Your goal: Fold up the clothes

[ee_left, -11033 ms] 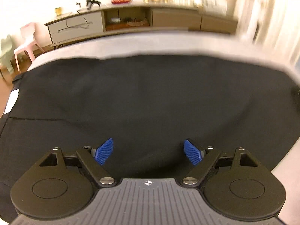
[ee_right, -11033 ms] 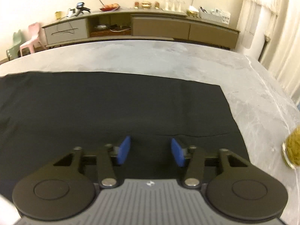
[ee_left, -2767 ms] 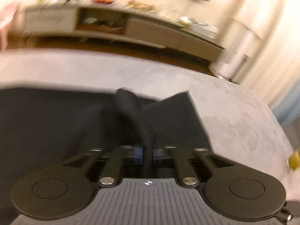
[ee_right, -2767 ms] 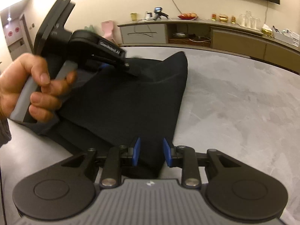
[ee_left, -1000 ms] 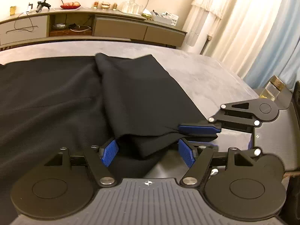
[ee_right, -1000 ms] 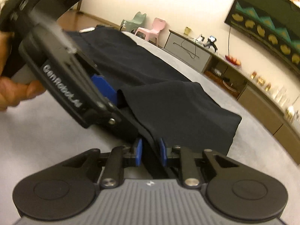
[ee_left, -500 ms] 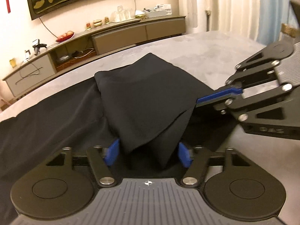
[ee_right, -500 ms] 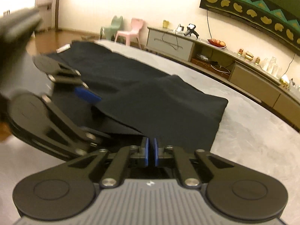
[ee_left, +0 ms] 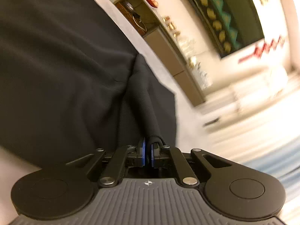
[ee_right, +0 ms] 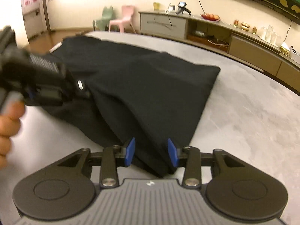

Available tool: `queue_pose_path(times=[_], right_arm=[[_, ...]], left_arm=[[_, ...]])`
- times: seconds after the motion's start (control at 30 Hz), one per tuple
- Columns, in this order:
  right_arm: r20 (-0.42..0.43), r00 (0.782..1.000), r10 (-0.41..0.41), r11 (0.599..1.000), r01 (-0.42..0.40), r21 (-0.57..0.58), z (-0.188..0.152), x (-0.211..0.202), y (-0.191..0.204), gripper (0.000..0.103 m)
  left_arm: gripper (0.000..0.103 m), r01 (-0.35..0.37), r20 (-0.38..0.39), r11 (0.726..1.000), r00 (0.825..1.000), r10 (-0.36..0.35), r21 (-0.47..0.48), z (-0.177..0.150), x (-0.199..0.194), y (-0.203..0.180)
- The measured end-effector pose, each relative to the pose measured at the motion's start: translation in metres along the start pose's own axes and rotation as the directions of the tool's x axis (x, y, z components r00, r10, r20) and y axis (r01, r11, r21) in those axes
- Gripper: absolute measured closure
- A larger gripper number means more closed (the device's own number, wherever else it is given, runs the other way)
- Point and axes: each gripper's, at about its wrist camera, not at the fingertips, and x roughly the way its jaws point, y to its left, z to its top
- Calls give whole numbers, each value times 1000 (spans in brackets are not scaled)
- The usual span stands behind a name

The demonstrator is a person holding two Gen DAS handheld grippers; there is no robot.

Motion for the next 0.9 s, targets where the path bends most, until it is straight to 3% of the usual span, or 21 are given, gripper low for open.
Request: queue_pose_path(times=[0.1, 0.17, 0.27, 0.37, 0.47, 0.57, 0.6, 0.67, 0.7, 0.73, 0.77, 0.8, 0.9], right_arm=[[-15, 1000, -10, 999, 10, -34, 1, -2, -1, 79], [-42, 999, 10, 999, -11, -46, 1, -4, -3, 79], [-13, 998, 59, 998, -59, -25, 6, -22, -14, 79], [72, 992, 100, 988, -108, 109, 18, -38, -35, 73], [71, 994, 79, 967, -94, 237, 19, -19, -47, 73], [34, 998, 50, 923, -60, 380, 8, 6, -60, 56], [36, 998, 49, 907, -59, 417, 3, 11, -64, 55], [53, 997, 64, 904, -81, 419, -1, 11, -62, 63], [48, 997, 62, 913, -76, 401, 0, 11, -60, 92], [42, 998, 48, 923, -60, 379, 1, 11, -57, 98], [36, 999, 28, 933, -39, 358, 3, 11, -55, 99], [37, 999, -1, 940, -12, 342, 5, 8, -56, 99], [60, 997, -39, 942, 17, 335, 12, -2, -63, 99]], left_arm=[[99, -53, -31, 994, 998, 50, -92, -6, 3, 27], [99, -40, -40, 992, 999, 36, -121, -7, -2, 37], [98, -78, -7, 997, 997, 78, 27, -6, -25, 19], [98, -100, 64, 976, 994, 89, 196, 2, -44, -10], [96, -131, 96, 932, 990, 105, 337, 15, -36, -40], [96, -263, 108, 851, 965, 240, 455, 20, 1, -56], [96, -276, 89, 846, 960, 265, 456, 19, 12, -54], [96, -288, 37, 850, 952, 304, 442, 17, 33, -48], [96, -276, 27, 858, 955, 294, 433, 15, 36, -48], [96, -241, -10, 887, 964, 266, 393, 12, 36, -48], [102, -193, -54, 922, 973, 223, 336, 10, 36, -47], [103, -171, -69, 933, 977, 202, 316, 5, 35, -48], [103, -181, -67, 938, 975, 210, 297, -2, 38, -45]])
